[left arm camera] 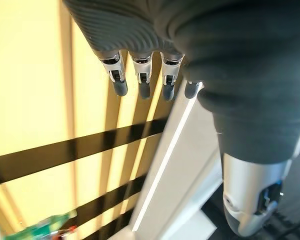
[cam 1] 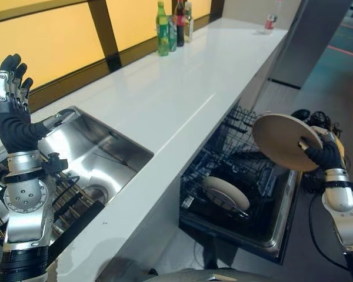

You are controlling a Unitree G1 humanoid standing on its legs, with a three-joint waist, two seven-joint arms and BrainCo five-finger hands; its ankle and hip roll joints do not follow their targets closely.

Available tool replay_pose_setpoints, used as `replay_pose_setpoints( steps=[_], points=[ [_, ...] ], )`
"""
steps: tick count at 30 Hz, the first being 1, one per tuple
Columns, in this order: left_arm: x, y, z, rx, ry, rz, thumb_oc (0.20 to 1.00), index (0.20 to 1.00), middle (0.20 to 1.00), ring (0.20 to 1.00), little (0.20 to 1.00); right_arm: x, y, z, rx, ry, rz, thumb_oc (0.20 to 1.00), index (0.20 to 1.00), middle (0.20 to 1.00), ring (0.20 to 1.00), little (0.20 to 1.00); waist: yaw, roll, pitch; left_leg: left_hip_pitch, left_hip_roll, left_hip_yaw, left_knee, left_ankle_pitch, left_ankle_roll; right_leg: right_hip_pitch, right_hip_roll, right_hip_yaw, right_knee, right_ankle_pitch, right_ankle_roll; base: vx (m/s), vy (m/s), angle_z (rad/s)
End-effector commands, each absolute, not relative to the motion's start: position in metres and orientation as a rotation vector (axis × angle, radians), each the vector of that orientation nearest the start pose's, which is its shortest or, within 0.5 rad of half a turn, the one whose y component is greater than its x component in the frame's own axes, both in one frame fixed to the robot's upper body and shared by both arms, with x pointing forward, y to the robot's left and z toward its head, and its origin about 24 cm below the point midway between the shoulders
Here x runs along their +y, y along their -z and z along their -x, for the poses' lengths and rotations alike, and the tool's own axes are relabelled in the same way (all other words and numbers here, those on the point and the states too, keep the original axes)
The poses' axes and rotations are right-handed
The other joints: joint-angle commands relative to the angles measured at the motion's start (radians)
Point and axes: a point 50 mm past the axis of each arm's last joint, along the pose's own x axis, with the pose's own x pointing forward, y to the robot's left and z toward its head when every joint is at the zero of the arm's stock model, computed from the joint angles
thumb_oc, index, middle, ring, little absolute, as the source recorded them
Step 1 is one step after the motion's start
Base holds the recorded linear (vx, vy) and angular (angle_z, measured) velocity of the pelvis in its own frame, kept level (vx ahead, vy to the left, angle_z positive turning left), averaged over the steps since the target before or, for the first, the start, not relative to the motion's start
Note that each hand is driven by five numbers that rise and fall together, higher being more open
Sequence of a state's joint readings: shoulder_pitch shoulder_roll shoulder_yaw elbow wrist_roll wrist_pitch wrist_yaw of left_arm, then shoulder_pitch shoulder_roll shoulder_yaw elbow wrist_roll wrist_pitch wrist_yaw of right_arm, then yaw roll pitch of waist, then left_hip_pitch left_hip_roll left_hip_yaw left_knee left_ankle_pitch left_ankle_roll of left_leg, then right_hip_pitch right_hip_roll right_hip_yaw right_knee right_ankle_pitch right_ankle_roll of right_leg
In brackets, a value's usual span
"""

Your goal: Pick up plates and place into dishwasher.

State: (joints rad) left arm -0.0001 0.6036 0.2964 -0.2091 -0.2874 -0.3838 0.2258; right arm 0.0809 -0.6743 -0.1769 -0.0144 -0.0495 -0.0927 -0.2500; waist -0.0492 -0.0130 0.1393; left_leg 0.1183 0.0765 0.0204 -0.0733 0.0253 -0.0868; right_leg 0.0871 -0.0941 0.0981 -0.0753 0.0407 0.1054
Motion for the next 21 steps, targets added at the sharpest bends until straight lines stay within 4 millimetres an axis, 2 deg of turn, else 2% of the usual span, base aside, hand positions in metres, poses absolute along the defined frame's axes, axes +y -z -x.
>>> replay_pose_setpoints(
  steps=[1,9,16,21],
  points=[
    [0.293,-0.212,-0.225,-0.797,-0.354,-0.34,1.0,1.0,1.0,1.0,1.0,-0.315,-0.159,-0.243,-0.338,0.463,0.791,0.2,0.2,0.2,0.2,0.2,0.002,-0.013,-0.001,-0.096,0.029,-0.087,0.111,-0.036,0.015,-0.115,0.005,0.0,0.128,-0.009,0.014,-0.07,-0.248,0.04],
    [0.28,-0.223,-0.239,-0.885,-0.384,-0.319,1.0,1.0,1.0,1.0,1.0,-0.314,-0.18,-0.272,-0.426,0.544,0.769,0.2,0.2,0.2,0.2,0.2,0.002,0.042,0.124,-0.244,0.065,-0.124,0.137,0.024,-0.019,-0.235,0.047,-0.027,0.172,-0.024,-0.029,-0.19,-0.159,0.03],
    [0.269,-0.237,-0.249,-0.953,-0.382,-0.3,1.0,1.0,1.0,1.0,1.0,-0.311,-0.197,-0.297,-0.469,0.551,0.765,0.2,0.2,0.2,0.2,0.2,0.013,0.069,0.194,-0.359,0.057,-0.142,0.152,0.051,-0.027,-0.332,0.051,-0.048,0.206,-0.031,-0.041,-0.12,-0.097,0.03],
    [0.266,-0.246,-0.251,-0.987,-0.384,-0.311,1.0,1.0,1.0,1.0,1.0,-0.31,-0.198,-0.307,-0.447,0.521,0.756,0.2,0.2,0.2,0.2,0.2,0.018,0.082,0.227,-0.414,0.049,-0.143,0.165,0.061,-0.028,-0.382,0.053,-0.056,0.227,-0.033,-0.048,-0.07,-0.07,0.02]
  ],
)
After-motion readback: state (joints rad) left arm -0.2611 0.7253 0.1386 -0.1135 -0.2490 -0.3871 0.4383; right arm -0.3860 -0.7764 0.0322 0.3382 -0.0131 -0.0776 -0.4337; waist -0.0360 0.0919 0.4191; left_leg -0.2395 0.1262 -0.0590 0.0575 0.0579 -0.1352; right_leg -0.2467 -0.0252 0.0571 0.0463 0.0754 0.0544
